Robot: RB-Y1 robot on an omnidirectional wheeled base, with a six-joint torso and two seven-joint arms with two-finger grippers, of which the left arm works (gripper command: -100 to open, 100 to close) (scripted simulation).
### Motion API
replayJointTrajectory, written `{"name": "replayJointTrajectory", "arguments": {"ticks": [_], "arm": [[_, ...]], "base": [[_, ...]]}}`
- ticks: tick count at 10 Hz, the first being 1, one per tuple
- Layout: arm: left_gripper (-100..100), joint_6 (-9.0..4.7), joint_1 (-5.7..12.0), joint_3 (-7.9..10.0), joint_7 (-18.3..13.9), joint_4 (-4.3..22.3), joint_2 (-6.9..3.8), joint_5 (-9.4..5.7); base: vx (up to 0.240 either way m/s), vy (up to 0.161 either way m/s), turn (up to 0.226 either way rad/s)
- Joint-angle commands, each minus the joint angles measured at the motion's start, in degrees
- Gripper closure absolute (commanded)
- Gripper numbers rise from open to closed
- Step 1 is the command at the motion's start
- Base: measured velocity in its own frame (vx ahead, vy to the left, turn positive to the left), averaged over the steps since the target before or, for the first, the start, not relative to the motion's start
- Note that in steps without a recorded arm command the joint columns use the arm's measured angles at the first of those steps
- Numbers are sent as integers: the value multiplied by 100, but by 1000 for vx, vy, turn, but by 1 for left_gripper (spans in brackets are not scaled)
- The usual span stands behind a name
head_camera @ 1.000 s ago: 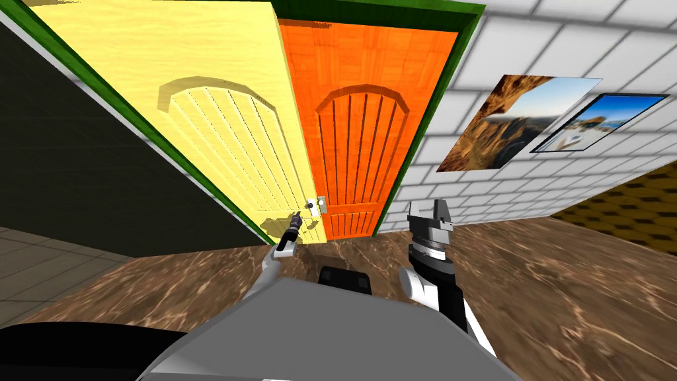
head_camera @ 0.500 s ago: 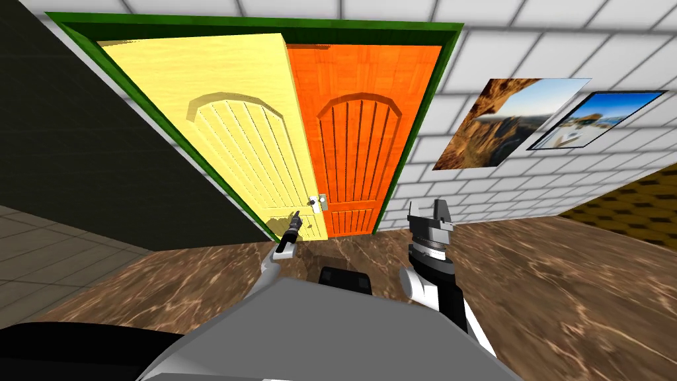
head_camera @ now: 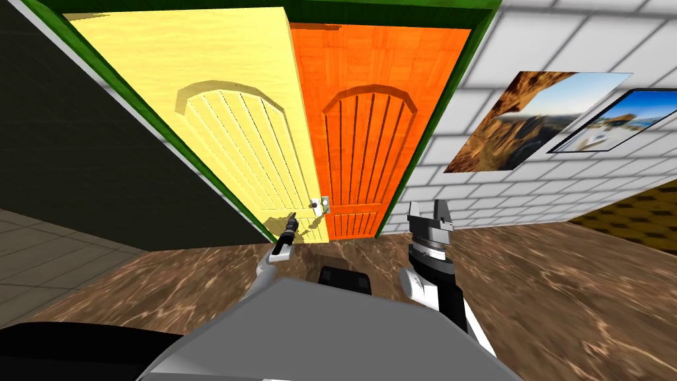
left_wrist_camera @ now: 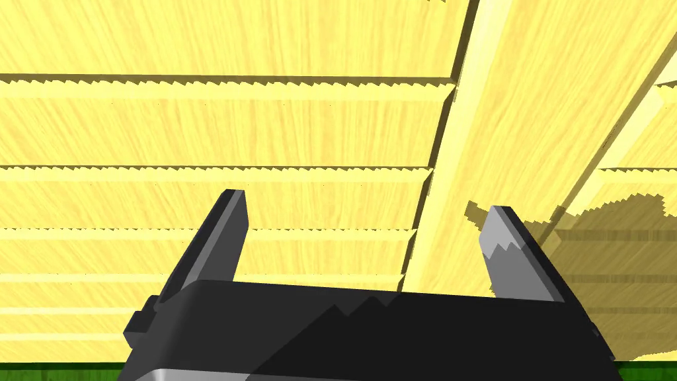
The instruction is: Pull the door open
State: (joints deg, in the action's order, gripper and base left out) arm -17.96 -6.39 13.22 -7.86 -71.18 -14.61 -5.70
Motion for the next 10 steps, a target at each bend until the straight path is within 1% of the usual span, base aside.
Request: {"name": "replayJointTrajectory", "arguments": {"ticks": [1,3,5,6,7,10], "arm": [[-100,-27,89,-38,8,32,32,11],[-100,-42,209,-140,13,-2,100,30],[-100,-58,355,-278,15,-54,184,53],[-100,-75,326,-239,9,-8,146,44],[100,-75,326,-239,9,-8,146,44],[100,-75,326,-239,9,-8,146,44]], "base": [[204,33,-83],[204,-8,-117],[233,-70,-170],[83,-30,-25],[-4,4,27],[-27,6,-12]]}}
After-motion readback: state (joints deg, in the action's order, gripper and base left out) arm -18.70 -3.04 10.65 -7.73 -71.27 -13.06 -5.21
